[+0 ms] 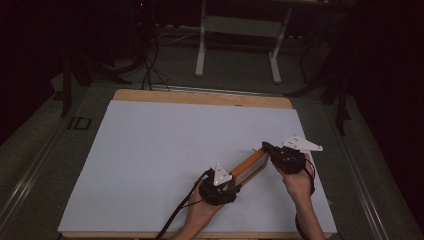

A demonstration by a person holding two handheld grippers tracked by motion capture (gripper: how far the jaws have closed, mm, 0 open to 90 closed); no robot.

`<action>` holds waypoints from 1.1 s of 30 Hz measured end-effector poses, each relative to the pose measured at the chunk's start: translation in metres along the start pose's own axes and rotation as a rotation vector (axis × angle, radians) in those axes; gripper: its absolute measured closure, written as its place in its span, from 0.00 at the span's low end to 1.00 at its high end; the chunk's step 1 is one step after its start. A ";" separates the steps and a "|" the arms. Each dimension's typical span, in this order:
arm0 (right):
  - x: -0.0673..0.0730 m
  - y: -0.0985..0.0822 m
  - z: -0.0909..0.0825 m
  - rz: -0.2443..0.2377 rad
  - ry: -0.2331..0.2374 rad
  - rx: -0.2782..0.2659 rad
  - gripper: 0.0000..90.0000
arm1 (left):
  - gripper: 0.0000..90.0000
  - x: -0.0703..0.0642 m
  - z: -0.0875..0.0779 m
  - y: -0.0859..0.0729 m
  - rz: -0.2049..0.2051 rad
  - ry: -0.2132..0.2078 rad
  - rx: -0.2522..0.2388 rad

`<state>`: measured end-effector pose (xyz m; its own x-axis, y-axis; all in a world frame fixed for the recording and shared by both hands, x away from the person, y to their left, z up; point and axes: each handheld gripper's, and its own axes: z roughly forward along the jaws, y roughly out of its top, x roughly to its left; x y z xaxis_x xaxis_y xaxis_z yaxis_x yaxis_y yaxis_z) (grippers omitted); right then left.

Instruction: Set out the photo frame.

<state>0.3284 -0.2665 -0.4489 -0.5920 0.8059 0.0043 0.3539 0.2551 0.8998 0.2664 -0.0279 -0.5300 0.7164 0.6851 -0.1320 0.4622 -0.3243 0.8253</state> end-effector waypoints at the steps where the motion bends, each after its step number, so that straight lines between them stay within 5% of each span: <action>1: 0.000 0.000 0.000 0.005 0.003 -0.002 1.00 | 0.55 0.000 0.001 -0.001 0.001 -0.001 0.006; 12: 0.000 -0.002 -0.002 -0.014 -0.002 -0.008 1.00 | 0.70 0.001 0.006 0.001 -0.003 -0.043 -0.030; 14: 0.001 -0.002 -0.001 -0.015 -0.003 -0.009 1.00 | 0.72 0.001 0.006 0.002 -0.004 -0.041 -0.033; 17: 0.001 -0.002 -0.001 -0.017 -0.005 -0.010 1.00 | 0.76 -0.002 0.006 0.004 0.054 -0.006 -0.028; 20: 0.003 -0.002 -0.002 -0.047 -0.014 -0.013 1.00 | 0.76 0.001 0.004 0.009 0.050 -0.001 -0.033; 27: 0.000 0.004 -0.015 -0.044 -0.015 -0.050 1.00 | 0.77 0.009 -0.009 0.036 0.098 -0.022 -0.055; 33: -0.006 0.005 -0.022 -0.012 0.000 -0.073 1.00 | 0.77 0.030 -0.032 0.069 0.083 -0.119 -0.101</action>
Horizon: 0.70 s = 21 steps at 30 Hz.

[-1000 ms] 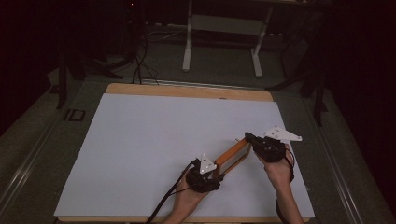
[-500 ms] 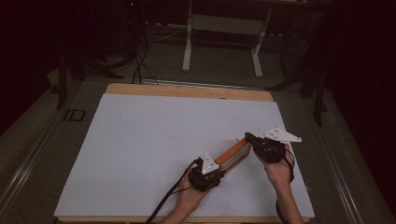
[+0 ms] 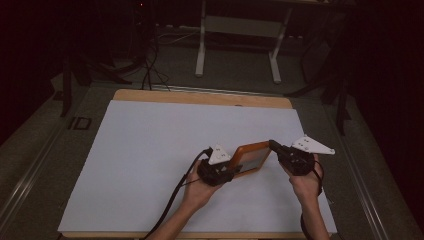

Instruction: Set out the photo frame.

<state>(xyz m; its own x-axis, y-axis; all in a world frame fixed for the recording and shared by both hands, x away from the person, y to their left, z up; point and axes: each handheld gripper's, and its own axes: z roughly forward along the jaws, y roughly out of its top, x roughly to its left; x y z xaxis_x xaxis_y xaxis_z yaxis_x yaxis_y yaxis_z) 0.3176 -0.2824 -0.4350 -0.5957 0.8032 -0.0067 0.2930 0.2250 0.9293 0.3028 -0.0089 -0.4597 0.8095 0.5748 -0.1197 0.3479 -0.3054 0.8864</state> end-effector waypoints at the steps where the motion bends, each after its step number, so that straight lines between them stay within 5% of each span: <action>1: -0.002 -0.001 0.000 0.014 0.013 -0.005 1.00 | 0.77 0.003 -0.005 0.007 0.008 -0.015 -0.005; 7: -0.005 -0.002 -0.001 0.039 0.044 -0.011 1.00 | 0.77 0.013 -0.021 0.032 0.053 -0.066 0.018; 14: -0.002 -0.003 0.002 0.033 0.092 -0.001 0.97 | 0.76 0.013 -0.033 0.041 0.107 -0.045 0.037; 21: 0.008 -0.003 0.007 -0.051 0.189 0.034 0.82 | 0.76 0.017 -0.032 0.039 0.132 -0.102 0.056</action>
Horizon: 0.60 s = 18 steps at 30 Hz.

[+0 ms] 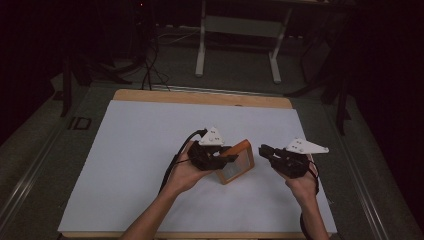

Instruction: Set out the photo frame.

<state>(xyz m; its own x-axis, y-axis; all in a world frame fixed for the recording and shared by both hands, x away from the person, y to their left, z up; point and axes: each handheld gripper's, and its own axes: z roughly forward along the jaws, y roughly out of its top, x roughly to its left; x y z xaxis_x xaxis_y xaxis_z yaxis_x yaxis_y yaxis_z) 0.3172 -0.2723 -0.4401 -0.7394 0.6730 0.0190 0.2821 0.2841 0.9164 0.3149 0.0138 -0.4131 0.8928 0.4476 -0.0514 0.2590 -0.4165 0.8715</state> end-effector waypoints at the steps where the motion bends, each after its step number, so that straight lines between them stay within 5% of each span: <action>1: 0.001 0.000 0.000 -0.005 0.020 -0.003 0.79 | 0.76 0.000 0.000 0.000 0.001 -0.003 -0.001; 9: 0.003 0.000 0.004 -0.044 0.133 0.045 0.57 | 0.76 0.008 -0.001 -0.001 -0.021 -0.028 -0.001; 18: 0.010 -0.002 0.020 -0.088 0.190 0.077 0.37 | 0.76 0.006 0.000 0.002 0.021 -0.078 0.027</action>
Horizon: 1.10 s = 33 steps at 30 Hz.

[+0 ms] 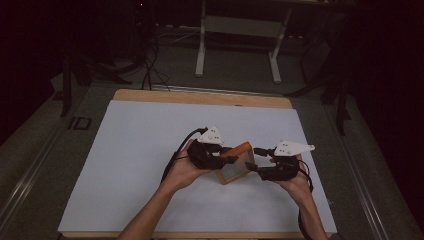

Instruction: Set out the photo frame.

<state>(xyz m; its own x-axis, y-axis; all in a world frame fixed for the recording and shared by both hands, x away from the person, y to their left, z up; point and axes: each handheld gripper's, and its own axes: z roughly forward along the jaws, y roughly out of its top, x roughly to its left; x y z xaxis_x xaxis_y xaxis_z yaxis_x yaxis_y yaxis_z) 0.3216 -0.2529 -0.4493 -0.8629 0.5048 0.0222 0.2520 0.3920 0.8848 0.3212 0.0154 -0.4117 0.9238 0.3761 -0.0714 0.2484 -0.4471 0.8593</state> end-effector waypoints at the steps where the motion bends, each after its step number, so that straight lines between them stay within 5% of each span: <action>1: 0.000 0.000 0.001 -0.002 0.009 -0.002 0.35 | 0.75 0.000 0.000 0.000 0.007 -0.007 0.001; 10: -0.004 -0.004 0.012 0.008 0.082 -0.006 0.26 | 0.75 0.003 0.004 0.003 0.065 -0.070 0.004; 20: -0.002 -0.005 0.011 -0.015 0.064 -0.004 0.43 | 0.73 0.006 0.007 0.006 0.070 -0.038 0.014; 28: -0.003 -0.008 0.005 -0.017 0.045 -0.019 0.62 | 0.64 0.011 0.003 0.002 0.030 0.022 -0.004; 33: -0.001 -0.008 0.003 -0.028 0.039 -0.018 0.67 | 0.56 0.016 -0.004 -0.002 -0.030 0.017 -0.046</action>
<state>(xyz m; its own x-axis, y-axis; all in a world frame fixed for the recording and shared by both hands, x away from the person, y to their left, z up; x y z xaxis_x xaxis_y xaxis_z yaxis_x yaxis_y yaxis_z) 0.3216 -0.2540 -0.4579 -0.8860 0.4634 0.0150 0.2198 0.3912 0.8937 0.3338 0.0259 -0.4125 0.9111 0.4025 -0.0889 0.2615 -0.3975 0.8795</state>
